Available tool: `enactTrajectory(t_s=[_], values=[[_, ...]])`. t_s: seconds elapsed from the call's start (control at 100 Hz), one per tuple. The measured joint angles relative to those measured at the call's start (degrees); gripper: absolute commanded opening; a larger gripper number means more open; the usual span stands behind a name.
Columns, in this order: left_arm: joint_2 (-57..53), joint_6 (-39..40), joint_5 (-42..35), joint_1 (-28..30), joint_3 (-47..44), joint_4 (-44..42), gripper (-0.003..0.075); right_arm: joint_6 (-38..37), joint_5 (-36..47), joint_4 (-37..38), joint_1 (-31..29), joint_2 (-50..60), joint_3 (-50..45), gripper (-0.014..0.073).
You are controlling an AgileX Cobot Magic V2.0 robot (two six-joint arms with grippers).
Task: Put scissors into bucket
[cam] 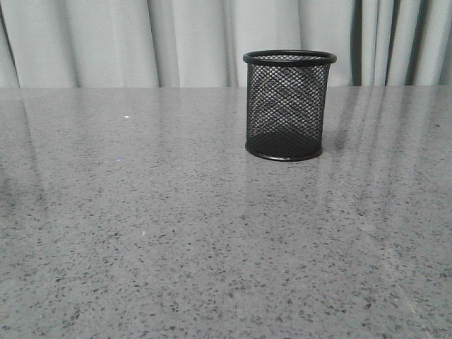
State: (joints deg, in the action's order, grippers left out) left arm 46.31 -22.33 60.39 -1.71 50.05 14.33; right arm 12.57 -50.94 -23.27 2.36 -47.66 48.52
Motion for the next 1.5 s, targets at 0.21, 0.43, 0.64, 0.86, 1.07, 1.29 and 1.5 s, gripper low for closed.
enactTrajectory(t_s=[0.21,0.43,0.64,0.86,1.07,1.29,1.5], values=[[6.2,-7.8,4.7,0.0,4.6,0.1,0.0415,0.0,-0.1,0.0,0.0,0.0,0.0,0.0490],[16.3,-28.7,9.3,0.0,8.9,-0.1,0.0387,0.1,-0.1,0.0,0.0,0.0,0.0,0.0490],[22.8,-52.2,10.0,0.0,9.2,-1.1,0.0384,0.1,-0.1,0.0,0.0,0.0,0.0,0.0490],[28.2,-54.4,10.0,0.0,9.2,-5.4,0.0384,0.1,-0.1,0.0,0.0,0.0,0.0,0.0490],[31.1,-54.7,9.2,0.0,9.3,-8.7,0.0384,0.3,-0.2,0.0,0.0,0.0,0.0,0.0490],[32.9,-55.6,7.0,0.0,9.3,-9.2,0.0384,0.3,-0.2,0.0,0.0,0.0,0.0,0.0490],[35.3,-56.7,6.5,0.0,9.3,-9.3,0.0384,0.3,-0.2,0.0,0.0,0.0,0.0,0.0490]])
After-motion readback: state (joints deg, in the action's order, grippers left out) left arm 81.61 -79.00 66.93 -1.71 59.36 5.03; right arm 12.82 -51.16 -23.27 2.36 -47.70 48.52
